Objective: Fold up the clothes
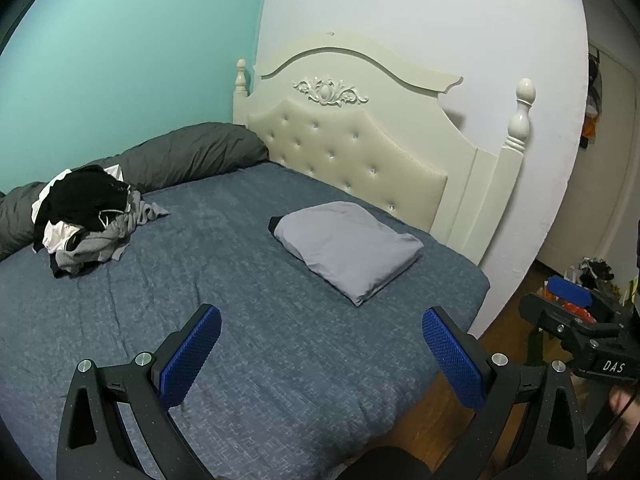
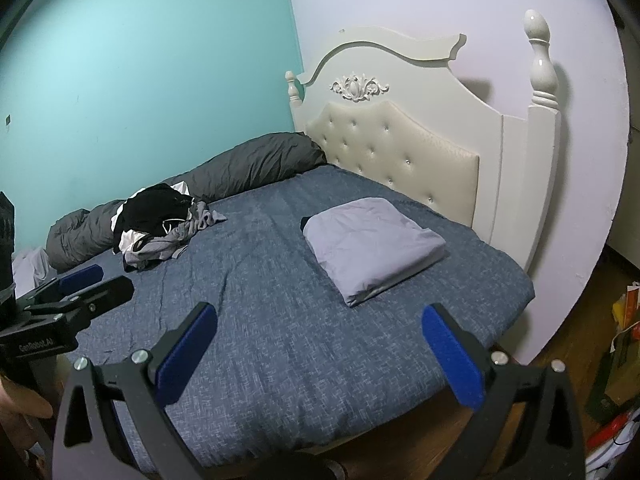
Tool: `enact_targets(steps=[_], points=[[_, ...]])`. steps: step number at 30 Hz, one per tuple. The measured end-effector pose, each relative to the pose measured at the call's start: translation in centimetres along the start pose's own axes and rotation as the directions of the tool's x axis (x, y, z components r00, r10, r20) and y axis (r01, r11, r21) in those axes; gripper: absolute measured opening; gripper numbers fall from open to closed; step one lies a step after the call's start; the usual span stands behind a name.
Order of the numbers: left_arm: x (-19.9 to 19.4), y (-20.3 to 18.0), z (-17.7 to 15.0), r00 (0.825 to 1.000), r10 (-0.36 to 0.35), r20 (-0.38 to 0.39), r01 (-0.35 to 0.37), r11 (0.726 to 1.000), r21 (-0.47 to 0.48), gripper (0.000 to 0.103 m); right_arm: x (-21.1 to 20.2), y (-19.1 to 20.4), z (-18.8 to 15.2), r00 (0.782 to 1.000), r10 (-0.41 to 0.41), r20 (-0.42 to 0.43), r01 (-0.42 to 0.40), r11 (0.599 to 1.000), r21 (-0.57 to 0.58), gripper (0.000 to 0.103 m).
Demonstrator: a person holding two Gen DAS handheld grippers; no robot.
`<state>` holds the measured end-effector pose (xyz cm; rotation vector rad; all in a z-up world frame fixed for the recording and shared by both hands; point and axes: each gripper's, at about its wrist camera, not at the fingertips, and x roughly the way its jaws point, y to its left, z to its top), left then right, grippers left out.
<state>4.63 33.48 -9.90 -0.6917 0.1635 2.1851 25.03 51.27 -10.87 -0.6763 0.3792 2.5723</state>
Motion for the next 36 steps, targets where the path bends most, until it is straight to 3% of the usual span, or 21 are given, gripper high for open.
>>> enact_targets(steps=[36], points=[[-0.29, 0.06, -0.31, 1.0, -0.014, 0.014, 0.014, 1.0, -0.01, 0.103, 0.31, -0.6, -0.27, 1.0, -0.013, -0.012, 0.014, 1.0, 0.023, 0.103]])
